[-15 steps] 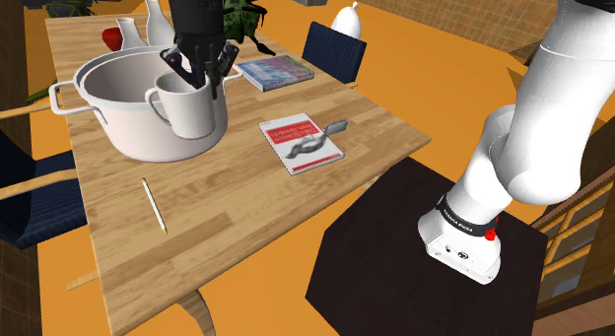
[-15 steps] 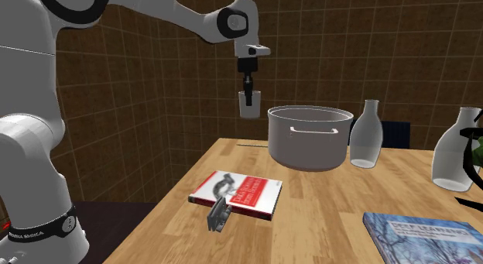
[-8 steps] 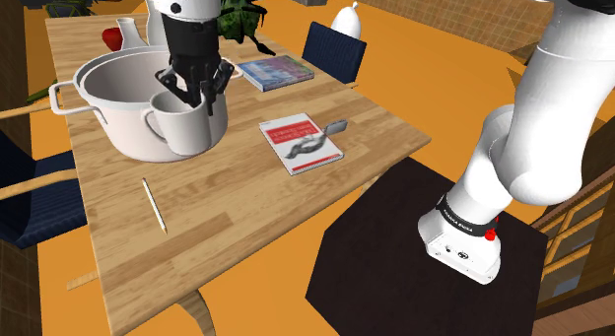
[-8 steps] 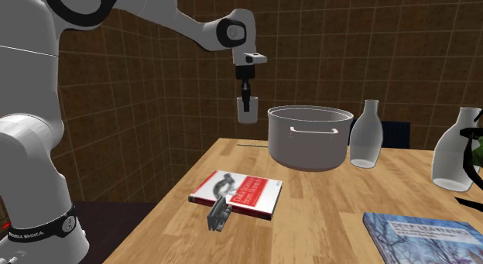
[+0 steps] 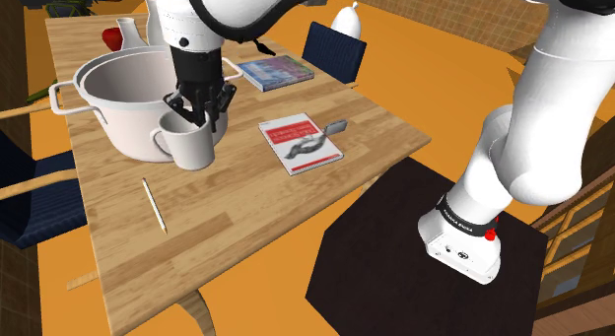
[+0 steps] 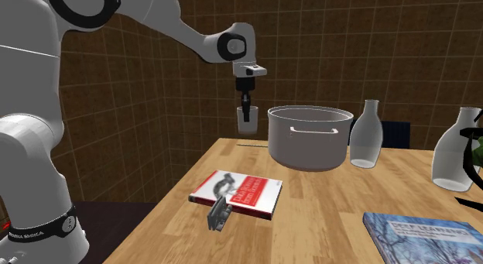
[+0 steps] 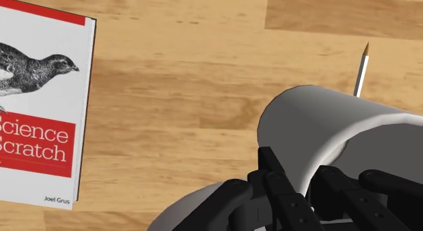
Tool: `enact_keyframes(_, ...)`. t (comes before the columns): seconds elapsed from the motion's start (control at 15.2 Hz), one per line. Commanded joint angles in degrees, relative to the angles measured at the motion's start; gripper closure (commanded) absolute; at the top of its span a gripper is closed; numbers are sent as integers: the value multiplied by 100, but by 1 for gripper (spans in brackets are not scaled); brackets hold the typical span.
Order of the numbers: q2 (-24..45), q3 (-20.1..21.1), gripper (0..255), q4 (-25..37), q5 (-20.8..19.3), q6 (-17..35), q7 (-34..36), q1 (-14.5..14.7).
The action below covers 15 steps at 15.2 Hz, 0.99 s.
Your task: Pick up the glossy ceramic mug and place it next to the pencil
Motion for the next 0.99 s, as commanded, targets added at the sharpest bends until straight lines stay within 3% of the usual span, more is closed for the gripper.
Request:
enact_keyframes(0.0,36,-3,255,-114,-13,153,11,2)
enact_keyframes(0.92,420,-47,255,-700,-150,1111,97,30)
